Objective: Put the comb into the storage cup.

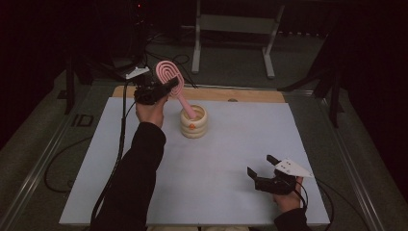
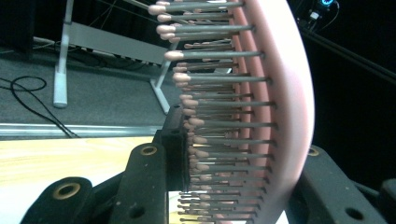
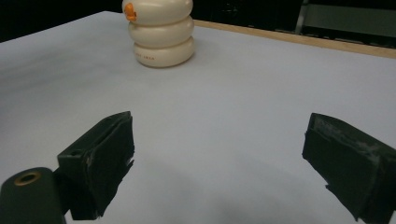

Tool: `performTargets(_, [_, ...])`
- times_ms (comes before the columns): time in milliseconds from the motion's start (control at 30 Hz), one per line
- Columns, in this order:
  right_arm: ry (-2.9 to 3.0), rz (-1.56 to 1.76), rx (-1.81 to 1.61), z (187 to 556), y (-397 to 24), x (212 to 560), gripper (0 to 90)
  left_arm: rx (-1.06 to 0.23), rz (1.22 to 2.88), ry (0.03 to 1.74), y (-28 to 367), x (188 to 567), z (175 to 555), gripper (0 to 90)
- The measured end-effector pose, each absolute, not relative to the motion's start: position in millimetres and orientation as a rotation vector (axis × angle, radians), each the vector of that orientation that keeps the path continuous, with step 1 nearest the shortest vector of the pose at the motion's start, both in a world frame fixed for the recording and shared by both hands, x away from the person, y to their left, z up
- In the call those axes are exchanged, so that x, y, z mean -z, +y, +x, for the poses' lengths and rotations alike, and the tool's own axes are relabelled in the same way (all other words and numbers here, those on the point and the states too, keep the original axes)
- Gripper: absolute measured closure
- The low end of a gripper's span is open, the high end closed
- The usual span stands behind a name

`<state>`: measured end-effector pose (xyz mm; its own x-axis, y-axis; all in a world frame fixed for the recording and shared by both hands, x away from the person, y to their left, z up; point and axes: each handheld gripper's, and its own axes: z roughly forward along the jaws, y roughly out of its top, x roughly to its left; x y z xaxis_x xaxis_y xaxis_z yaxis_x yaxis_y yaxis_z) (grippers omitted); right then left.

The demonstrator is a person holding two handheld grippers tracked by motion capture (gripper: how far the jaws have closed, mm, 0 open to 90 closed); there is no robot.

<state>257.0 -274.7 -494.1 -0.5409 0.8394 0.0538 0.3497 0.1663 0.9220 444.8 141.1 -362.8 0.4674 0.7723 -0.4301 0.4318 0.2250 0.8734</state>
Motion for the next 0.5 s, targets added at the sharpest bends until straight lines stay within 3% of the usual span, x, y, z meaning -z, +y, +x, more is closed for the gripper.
performTargets(500, [1.973, 1.122, -1.360, 257.0, -274.7, 494.1, 9.1, -0.332, 1.406, 1.162, 134.8, 370.3, 449.7, 64.3])
